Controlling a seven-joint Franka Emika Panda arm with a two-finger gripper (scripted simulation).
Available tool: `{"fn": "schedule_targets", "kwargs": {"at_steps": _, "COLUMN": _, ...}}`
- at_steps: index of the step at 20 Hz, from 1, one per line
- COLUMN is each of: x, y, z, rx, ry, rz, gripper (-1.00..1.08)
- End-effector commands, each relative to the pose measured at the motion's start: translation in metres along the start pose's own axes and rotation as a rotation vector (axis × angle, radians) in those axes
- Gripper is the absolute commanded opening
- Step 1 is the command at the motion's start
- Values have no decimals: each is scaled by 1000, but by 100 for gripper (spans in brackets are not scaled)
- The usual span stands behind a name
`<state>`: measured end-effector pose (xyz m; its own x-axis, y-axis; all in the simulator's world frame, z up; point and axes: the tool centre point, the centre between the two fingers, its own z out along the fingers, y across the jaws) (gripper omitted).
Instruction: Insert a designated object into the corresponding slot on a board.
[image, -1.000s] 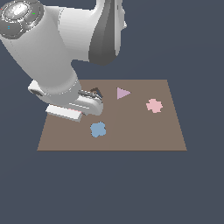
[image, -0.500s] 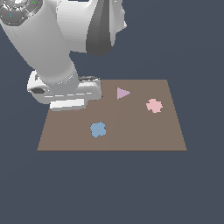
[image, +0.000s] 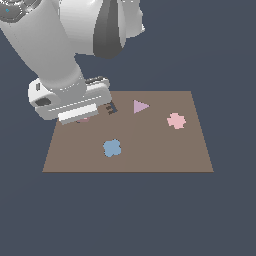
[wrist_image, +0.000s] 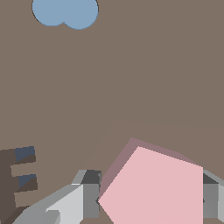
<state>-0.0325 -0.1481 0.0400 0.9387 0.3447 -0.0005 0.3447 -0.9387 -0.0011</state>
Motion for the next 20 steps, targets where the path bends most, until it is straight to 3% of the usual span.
{"fn": "schedule_targets", "kwargs": {"at_steps": 1, "x": -3, "y": 2, "z": 0, "rx": 0, "ry": 0, "rz": -45, "gripper": -100}}
{"fn": "schedule_targets", "kwargs": {"at_steps": 9, "x": -8, "y": 5, "z": -1, "rx": 0, "ry": 0, "rz": -118, "gripper": -100}}
{"fn": "schedule_targets", "kwargs": {"at_steps": 20, "x": -9, "y": 6, "z": 10, "rx": -1, "ry": 0, "rz": -125, "gripper": -100}}
